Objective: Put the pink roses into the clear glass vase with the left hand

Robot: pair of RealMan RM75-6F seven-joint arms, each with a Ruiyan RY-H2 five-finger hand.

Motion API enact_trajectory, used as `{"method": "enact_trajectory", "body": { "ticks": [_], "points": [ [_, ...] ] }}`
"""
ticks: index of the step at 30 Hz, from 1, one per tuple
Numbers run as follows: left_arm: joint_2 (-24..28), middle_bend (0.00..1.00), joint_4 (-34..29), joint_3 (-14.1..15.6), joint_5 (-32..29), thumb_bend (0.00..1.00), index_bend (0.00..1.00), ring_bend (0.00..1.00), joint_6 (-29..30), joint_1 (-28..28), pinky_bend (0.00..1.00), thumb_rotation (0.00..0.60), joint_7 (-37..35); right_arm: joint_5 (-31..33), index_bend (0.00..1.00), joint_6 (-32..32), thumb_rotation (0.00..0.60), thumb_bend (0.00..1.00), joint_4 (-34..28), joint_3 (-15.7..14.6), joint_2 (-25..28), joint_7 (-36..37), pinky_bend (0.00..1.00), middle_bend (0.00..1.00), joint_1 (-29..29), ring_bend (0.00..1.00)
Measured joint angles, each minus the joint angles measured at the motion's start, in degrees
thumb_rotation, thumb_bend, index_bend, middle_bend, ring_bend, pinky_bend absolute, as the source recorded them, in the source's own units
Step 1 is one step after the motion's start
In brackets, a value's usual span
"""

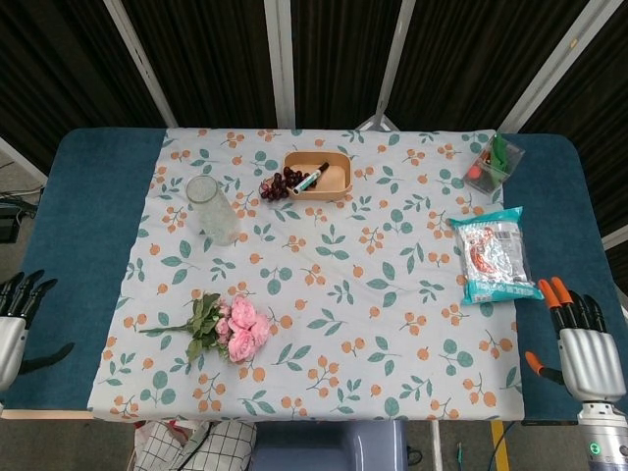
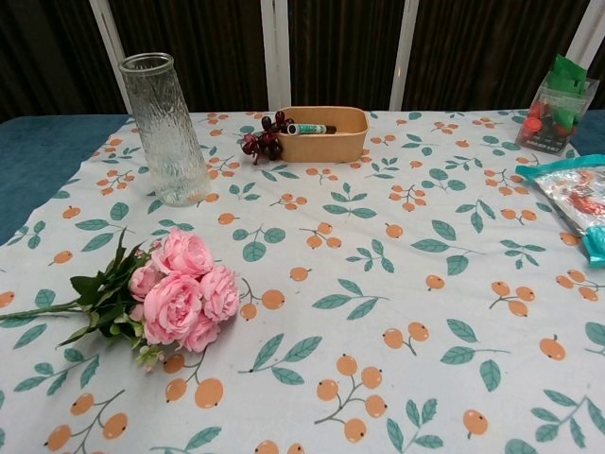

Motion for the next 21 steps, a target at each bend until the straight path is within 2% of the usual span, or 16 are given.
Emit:
{"method": "enact_trajectory", "body": {
  "ticks": [8,15,21],
  "points": [
    [-0.4,0.05,-1.4,0.7,-1.8,0.13,0.12,0.02,-7.9,-2.7,0.09,0.6,-0.5,1.0,0.01,-0.5,0.6,0.24,0.3,0.2,0.8,1.4,0.01,0.0,-0.2,0.05],
    [-3.2,0.04,-4.0,-0.6,-5.5,0.09,0.1,0.0,-17.5,-8.4,0.08,0.6,-0.4,0.7,0.01,-1.3,0.6,0.24,0.4,-0.2,1.2,2.2,0.01,0.0,0.0,0.05],
    [-7.1,0.04,-7.2,-1.7,-8.8,0.08,0.1,0.0,-20.5,-11.2,0.08,0.6,4.5,0.7,0.01,-2.1,0.6,0.24,0.7,-0.3,1.9,3.3,0.01,0.0,0.1,0.05]
  ]
}}
